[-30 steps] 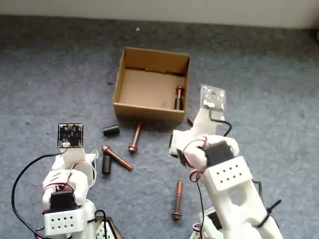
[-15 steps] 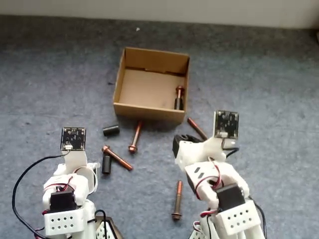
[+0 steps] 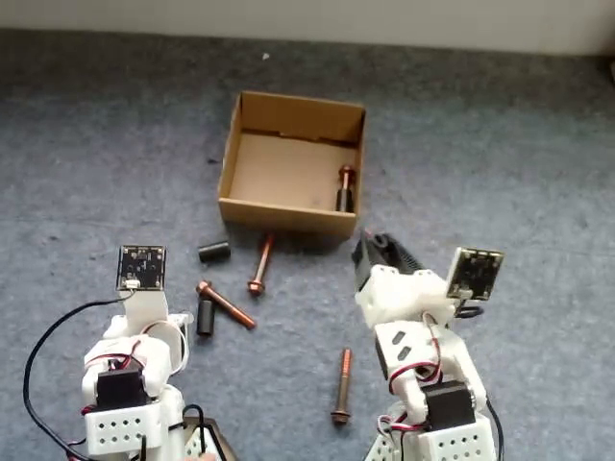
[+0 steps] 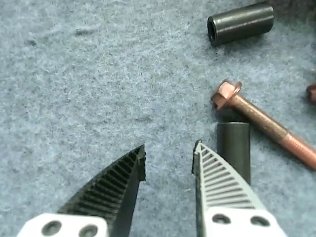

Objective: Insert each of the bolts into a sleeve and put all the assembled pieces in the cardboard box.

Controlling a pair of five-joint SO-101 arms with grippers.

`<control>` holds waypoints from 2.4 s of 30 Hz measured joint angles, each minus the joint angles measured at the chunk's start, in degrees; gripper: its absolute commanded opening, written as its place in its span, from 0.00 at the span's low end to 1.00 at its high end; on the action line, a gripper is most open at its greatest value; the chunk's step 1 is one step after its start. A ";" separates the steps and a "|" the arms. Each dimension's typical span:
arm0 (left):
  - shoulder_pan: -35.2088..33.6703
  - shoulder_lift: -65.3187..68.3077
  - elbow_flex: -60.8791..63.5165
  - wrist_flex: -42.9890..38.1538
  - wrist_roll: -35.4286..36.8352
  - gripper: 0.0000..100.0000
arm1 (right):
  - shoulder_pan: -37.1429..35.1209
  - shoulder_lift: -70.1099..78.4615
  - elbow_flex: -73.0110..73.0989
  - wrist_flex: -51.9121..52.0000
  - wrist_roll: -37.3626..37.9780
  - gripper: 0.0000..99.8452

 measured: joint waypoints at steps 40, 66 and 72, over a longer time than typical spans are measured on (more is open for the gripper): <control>0.00 0.26 0.00 0.00 0.00 0.18 | 6.24 -0.26 4.57 -18.11 0.00 0.00; 0.79 0.26 0.00 0.00 0.09 0.18 | -3.25 -0.26 4.57 -7.30 2.46 0.00; 5.01 0.26 0.00 0.18 0.00 0.18 | -3.34 -0.26 4.57 -7.30 2.46 0.00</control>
